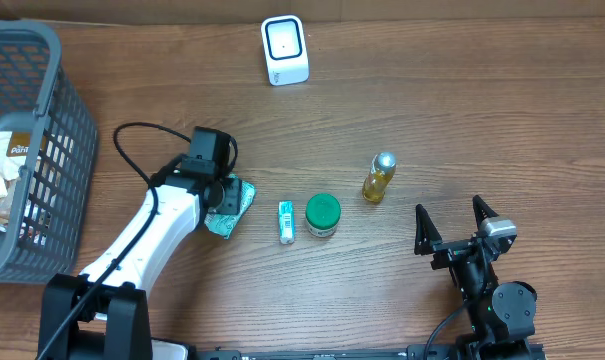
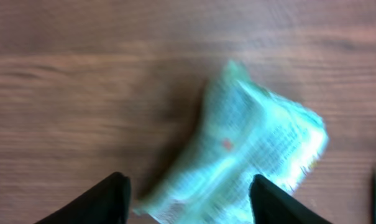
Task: Scan the item barcode
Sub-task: 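Lower the green bag onto the table left of the teal packet, then push the green bag right beside the teal packet and release it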
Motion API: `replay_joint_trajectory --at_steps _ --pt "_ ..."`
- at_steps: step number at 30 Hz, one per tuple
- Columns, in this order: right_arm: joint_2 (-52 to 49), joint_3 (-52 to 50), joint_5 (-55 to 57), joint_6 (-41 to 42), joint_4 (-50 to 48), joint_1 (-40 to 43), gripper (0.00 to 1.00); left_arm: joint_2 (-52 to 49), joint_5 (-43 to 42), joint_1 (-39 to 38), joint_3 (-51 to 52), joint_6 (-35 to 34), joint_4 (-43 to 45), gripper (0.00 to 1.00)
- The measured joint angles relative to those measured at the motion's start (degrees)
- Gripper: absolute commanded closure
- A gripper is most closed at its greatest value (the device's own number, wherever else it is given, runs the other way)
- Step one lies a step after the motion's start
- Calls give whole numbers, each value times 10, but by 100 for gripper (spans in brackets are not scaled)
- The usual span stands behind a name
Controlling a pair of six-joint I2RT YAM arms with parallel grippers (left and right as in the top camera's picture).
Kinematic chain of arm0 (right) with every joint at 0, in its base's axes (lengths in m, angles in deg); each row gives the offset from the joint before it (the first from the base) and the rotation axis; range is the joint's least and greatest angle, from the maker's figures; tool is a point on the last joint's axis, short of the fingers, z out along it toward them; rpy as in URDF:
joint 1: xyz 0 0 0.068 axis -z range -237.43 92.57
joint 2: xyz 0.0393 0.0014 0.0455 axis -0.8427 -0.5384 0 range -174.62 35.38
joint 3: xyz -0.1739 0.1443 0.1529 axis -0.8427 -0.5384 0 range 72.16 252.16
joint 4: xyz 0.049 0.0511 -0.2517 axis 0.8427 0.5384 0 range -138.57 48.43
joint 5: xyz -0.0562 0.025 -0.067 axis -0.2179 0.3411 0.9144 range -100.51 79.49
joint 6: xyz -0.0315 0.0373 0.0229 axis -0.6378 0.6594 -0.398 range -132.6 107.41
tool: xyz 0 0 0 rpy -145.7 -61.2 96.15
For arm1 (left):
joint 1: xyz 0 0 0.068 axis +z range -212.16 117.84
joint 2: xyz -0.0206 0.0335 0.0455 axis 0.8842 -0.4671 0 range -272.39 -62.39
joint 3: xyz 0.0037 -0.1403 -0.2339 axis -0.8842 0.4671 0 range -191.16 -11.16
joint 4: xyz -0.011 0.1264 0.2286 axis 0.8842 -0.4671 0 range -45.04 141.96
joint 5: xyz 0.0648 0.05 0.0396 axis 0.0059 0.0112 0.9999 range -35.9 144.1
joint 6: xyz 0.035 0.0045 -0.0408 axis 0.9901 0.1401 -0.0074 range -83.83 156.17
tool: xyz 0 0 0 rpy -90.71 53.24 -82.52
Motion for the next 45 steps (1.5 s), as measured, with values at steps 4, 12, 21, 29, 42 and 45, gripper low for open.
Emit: replay_joint_trajectory --at_steps 4,12,21,29,42,45 --pt "0 0 0 0 0 0 0 0 12 33 -1 6 39 87" --pt "0 0 0 0 0 0 0 -12 -27 89 -2 27 80 90" --pt "0 0 0 0 0 0 0 -97 -71 87 -2 33 66 89" --pt "0 0 0 0 0 0 0 -99 -154 87 -2 33 56 90" --pt "0 0 0 0 0 0 0 -99 -217 38 -2 32 30 88" --pt "0 0 0 0 0 0 0 -99 -218 21 -2 32 28 87"
